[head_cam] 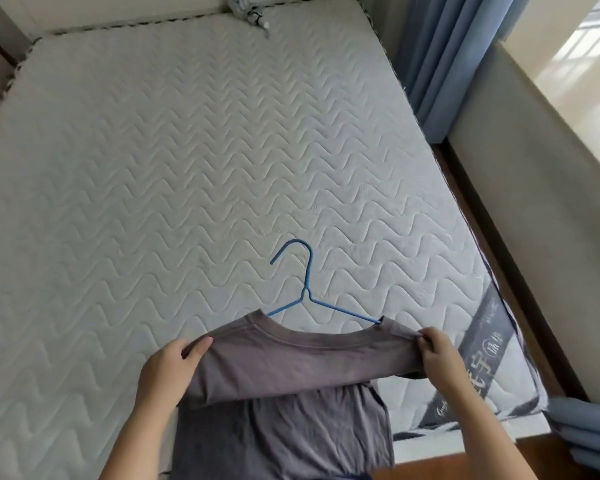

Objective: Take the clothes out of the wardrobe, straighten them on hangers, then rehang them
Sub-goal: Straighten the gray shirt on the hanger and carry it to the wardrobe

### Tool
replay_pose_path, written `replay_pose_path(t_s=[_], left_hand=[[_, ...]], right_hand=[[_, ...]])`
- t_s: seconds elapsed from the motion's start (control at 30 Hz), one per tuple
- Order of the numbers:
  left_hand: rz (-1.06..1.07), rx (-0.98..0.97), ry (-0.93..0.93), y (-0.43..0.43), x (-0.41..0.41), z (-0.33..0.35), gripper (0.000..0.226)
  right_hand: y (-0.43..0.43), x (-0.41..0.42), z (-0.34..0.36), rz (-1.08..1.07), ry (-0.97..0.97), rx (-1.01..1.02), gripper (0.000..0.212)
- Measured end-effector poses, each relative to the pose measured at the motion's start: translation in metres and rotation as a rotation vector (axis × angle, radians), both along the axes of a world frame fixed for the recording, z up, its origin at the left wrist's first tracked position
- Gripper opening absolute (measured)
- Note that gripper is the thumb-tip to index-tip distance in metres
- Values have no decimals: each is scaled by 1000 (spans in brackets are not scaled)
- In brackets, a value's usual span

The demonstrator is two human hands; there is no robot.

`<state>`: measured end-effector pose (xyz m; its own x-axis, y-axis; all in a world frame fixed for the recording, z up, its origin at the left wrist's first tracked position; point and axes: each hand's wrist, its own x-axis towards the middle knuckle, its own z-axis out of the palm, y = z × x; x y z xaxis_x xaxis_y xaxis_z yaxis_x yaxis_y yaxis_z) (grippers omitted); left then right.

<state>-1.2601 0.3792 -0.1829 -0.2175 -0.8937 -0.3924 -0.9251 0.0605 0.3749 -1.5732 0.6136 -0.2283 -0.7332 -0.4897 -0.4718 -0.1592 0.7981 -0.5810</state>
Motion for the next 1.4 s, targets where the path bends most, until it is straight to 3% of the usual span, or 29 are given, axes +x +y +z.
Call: replay_pose_path(t_s=[0.33,0.47,0.6,0.8,1.03,1.1,1.2,1.27,1.4], left_hand=[[137,-34,-7,65,65,18,47],[264,-54,-30,87,114,26,40],[508,-76,79,126,180,32,30],[860,-139,45,212,303,38,37],[1228,-67,152,351,450,22,29],[1344,-16,179,391,483,15,24],[1537,-22,147,445,526,12,20],[1666,-26,67,474,551,15,30],[1760,-102,-31,501,596,25,32]], right_hand=[[-3,23,19,191,17,56,13],[-45,47,27,366,45,36,12],[-103,97,40,626,127,15,21],[-154,243,60,1020,153,-27,18],[-129,455,70,1392,149,-32,6],[-116,514,66,1495,154,-33,13],[-98,599,62,1650,116,-33,15],[-89,650,63,1761,81,-41,6],[-86,729,67,1867,-3,-74,13]])
